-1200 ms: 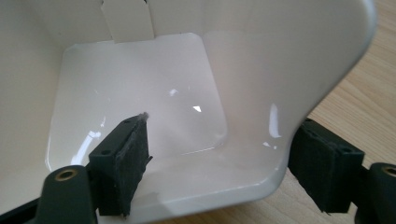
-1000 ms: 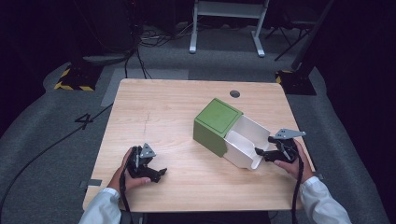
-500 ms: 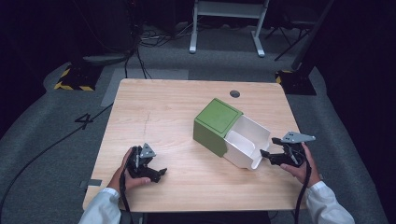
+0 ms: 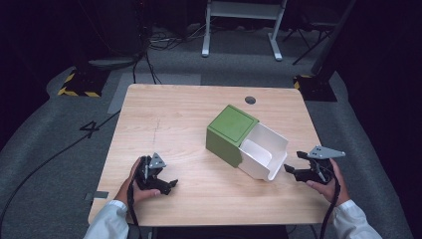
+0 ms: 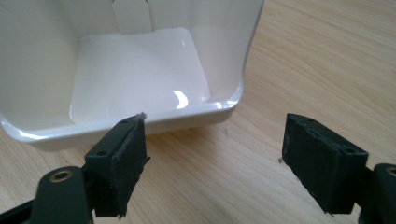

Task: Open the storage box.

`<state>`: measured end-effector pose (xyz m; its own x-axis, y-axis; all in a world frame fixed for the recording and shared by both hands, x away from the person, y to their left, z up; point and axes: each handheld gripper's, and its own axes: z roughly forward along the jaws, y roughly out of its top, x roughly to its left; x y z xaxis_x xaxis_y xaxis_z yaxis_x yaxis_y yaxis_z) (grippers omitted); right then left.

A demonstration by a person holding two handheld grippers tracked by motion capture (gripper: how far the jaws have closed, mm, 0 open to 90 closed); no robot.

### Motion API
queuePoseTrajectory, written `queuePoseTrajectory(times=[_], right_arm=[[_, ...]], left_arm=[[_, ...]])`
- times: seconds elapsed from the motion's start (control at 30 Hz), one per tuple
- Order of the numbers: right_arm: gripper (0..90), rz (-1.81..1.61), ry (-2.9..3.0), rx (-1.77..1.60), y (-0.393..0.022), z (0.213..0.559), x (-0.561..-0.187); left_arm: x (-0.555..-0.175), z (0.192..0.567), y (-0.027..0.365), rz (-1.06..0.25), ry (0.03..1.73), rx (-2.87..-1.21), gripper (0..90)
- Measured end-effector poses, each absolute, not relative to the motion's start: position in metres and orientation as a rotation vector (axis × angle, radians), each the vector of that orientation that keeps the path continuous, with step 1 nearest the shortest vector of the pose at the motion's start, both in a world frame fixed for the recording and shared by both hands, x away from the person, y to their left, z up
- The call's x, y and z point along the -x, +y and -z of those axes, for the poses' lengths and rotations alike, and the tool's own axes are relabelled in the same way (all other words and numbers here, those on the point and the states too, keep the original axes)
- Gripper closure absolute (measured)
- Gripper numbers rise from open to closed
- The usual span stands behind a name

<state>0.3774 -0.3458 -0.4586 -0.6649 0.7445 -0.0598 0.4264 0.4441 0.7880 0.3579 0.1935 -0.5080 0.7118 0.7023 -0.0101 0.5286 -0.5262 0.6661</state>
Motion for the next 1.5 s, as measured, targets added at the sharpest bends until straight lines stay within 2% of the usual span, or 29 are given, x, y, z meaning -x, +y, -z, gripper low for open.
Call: queuePoseTrajectory(times=[0.73,1.5], right_arm=[[20.6,-1.021,2.359,-1.098,-0.375,0.505,-0.367],[19.3,-1.031,2.315,-1.119,-0.378,0.507,-0.363]], left_arm=[[-0.358,0.508,0.193,-0.344,0.933,-2.255,0.5],[-0.356,0.508,0.194,-0.347,0.931,-2.258,0.4]])
